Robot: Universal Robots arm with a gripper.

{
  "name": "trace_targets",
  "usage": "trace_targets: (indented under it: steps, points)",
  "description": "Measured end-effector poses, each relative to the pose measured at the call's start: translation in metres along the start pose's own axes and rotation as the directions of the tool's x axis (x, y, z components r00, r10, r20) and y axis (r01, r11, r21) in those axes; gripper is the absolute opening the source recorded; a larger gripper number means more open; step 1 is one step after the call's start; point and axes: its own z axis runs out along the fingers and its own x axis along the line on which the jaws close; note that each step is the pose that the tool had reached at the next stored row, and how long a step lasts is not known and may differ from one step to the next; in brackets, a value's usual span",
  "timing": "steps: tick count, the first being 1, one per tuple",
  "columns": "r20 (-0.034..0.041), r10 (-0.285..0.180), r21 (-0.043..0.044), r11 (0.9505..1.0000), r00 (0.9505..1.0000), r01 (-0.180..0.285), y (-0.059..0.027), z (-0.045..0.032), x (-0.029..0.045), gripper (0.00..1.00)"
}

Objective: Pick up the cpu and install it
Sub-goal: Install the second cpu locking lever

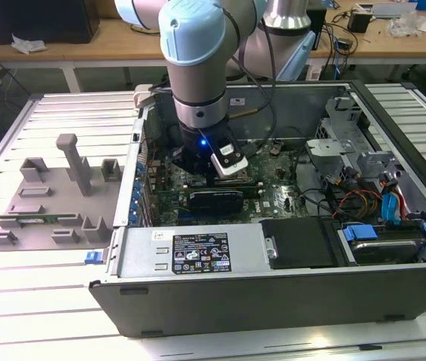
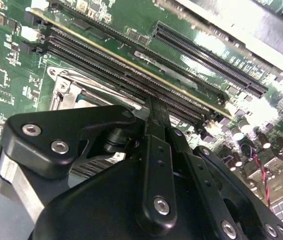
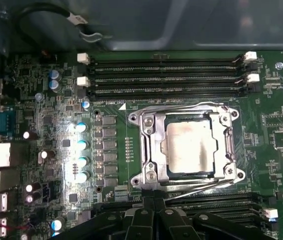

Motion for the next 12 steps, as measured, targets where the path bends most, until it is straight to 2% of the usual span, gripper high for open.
trace_targets:
  steps: [4, 5, 8, 9, 12]
  points:
    - [-0.0005, -0.002, -0.0031, 1.0, 1.0, 0.002, -0.0026, -0.0003, -0.0001, 0.11]
    - [-0.0008, -0.002, -0.0063, 1.0, 1.0, 0.002, -0.0027, -0.0002, -0.0001, 0.11]
    - [-0.0018, -0.002, -0.0277, 0.9996, 1.0, 0.002, -0.0026, 0.0007, 0.0, 0.11]
    - [-0.0022, -0.002, -0.0412, 0.9991, 1.0, 0.002, -0.0021, 0.0016, 0.0001, 0.11]
    - [-0.0028, -0.002, -0.0571, 0.9984, 1.0, 0.002, -0.0011, 0.0029, 0.0004, 0.11]
